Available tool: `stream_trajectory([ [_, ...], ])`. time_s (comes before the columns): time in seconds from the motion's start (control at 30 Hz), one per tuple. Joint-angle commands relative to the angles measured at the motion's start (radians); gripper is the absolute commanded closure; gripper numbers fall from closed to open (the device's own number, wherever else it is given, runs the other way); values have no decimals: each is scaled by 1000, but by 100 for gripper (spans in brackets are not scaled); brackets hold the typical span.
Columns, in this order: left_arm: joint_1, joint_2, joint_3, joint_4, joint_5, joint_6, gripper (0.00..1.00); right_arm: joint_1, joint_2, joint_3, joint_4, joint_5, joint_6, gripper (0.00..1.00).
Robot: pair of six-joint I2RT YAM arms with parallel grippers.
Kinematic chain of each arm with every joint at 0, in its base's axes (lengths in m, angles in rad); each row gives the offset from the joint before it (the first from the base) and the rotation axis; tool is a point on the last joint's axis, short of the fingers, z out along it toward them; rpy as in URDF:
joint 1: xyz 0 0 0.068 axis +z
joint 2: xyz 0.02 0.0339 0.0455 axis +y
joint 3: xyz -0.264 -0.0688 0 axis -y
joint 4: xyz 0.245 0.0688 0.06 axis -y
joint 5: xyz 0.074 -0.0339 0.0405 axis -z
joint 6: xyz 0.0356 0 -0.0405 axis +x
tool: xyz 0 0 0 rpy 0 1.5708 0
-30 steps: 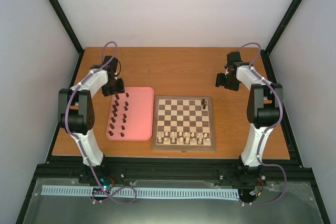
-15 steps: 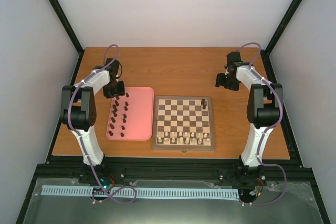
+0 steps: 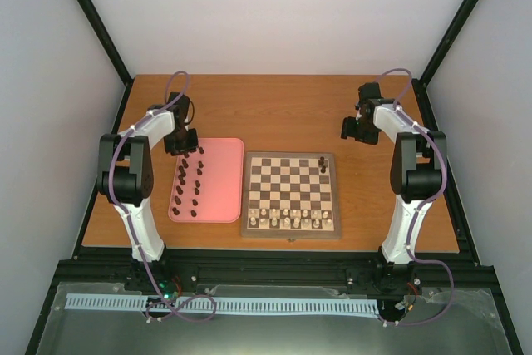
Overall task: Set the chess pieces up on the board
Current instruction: Pick up the chess piece from the storage box.
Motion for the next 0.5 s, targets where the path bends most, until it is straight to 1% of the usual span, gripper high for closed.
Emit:
stream_trajectory([
  [0.0, 10, 15, 41, 14, -2, -3, 67, 7, 7, -3, -1, 20, -11, 28],
  [0.17, 9, 21, 41, 12, -7, -4, 79, 7, 3, -4, 1, 22, -12, 28],
  [0.3, 10, 20, 43, 11, -11, -3, 82, 8, 2, -9, 2, 24, -14, 28],
  [0.47, 10, 11, 49, -1, -33, 2, 89, 7, -1, -9, 3, 22, -13, 28],
])
